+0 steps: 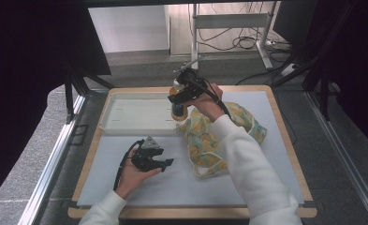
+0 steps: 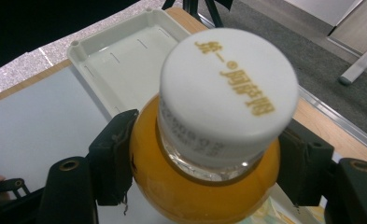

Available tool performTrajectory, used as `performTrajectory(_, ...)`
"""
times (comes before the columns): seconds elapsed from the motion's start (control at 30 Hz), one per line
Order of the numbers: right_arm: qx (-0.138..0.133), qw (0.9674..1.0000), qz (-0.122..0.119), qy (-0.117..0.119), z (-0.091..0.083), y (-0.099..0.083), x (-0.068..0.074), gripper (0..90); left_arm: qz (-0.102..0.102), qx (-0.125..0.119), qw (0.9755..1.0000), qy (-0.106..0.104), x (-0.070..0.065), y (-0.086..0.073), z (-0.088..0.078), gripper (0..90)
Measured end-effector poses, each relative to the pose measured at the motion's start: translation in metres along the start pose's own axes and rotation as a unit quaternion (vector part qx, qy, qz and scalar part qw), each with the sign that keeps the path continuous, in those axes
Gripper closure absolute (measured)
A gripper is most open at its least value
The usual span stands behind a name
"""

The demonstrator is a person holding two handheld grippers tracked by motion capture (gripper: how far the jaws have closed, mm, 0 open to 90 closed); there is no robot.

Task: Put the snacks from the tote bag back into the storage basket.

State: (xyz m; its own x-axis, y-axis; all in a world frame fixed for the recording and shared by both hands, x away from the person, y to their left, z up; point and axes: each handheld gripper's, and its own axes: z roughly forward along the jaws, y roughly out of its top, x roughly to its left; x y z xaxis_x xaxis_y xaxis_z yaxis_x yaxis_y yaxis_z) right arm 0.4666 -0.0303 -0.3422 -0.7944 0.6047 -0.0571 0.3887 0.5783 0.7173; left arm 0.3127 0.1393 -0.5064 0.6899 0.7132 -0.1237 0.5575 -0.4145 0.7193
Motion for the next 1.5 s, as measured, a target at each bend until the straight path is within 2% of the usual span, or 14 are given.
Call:
performTrajectory(0.7, 0.024, 0.9997, 0.004, 0.007, 0.061, 0.009, 0.015, 30.3, -0.001, -0.001, 1.0000, 0.001, 0.001, -0.001, 0.000, 39.3)
performTrajectory(1.2, 0.066, 0.9978, 0.003, -0.004, 0.100, -0.006, 0.018, 30.2, 0.002, 0.002, 1.0000, 0.005, 0.003, -0.002, -0.001, 39.2)
performTrajectory(1.5, 0.073, 0.9973, 0.000, 0.001, 0.108, -0.014, 0.020, 30.0, 0.000, 0.000, 1.0000, 0.005, 0.005, -0.002, -0.001, 39.0)
